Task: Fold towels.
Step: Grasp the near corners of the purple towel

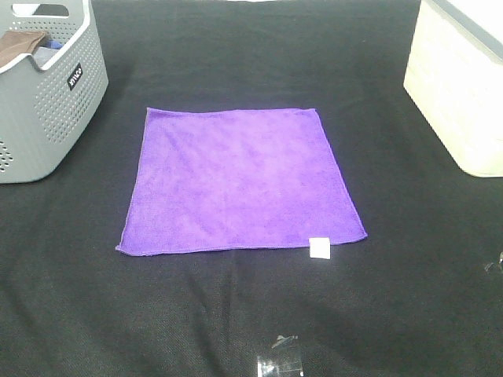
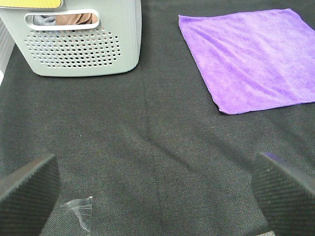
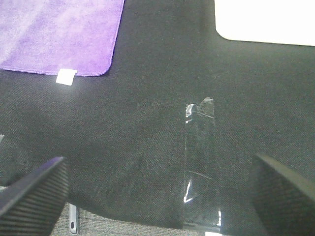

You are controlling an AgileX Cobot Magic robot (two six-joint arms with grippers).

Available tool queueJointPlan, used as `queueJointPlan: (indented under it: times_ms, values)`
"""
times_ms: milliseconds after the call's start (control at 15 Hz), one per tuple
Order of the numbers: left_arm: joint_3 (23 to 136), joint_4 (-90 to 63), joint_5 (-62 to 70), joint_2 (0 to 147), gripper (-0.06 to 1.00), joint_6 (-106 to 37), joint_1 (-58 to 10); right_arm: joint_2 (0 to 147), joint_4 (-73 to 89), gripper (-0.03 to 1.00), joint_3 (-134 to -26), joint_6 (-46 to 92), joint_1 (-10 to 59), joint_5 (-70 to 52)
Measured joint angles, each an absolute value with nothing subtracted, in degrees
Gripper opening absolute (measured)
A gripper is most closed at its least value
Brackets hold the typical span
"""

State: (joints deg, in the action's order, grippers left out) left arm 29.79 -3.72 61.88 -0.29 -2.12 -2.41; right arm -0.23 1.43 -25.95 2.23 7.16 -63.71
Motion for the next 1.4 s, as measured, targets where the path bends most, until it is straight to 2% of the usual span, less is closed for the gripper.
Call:
queueJointPlan:
  times_ms: [1400]
  values:
    - [29.8,-3.7,61.9,-0.3,0.99,-2.1,-2.4,-0.2,1.4,0.96,-26.0,2.2,7.2,-63.7]
